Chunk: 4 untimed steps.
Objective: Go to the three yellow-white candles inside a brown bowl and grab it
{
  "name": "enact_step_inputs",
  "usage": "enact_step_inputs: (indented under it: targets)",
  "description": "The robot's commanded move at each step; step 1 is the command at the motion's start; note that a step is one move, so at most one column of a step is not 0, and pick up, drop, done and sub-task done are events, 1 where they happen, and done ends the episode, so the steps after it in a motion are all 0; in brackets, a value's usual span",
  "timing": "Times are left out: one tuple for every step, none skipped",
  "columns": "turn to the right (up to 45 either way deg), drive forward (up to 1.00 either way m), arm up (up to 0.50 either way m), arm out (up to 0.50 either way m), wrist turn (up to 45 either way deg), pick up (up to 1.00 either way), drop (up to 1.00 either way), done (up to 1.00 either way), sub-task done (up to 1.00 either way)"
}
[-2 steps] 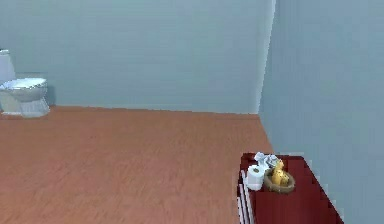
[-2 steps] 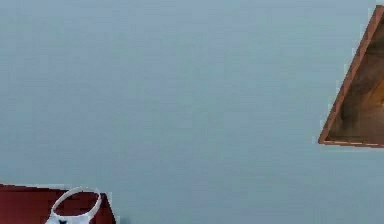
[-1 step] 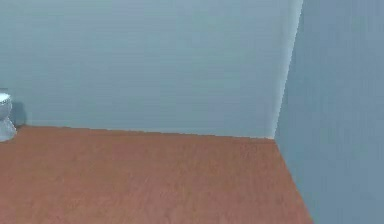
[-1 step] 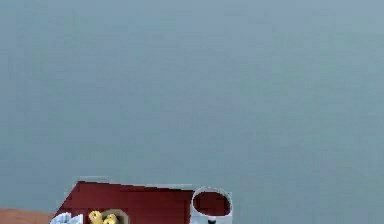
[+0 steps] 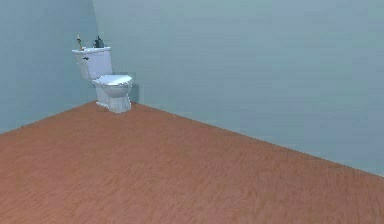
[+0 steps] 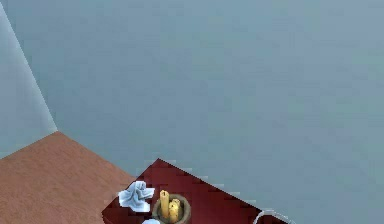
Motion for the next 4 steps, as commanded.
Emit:
enact_step_inputs:
  targets:
    - [0.0, 0.0, 0.5, 0.0, 0.0, 0.0, 0.0, 0.0, 0.0]
    - [0.0, 0.0, 0.08, 0.0, 0.0, 0.0, 0.0, 0.0, 0.0]
    - [0.0, 0.0, 0.0, 0.2, 0.0, 0.0, 0.0, 0.0, 0.0]
    - [0.0, 0.0, 0.0, 0.0, 45.0, 0.0, 0.0, 0.0, 0.0]
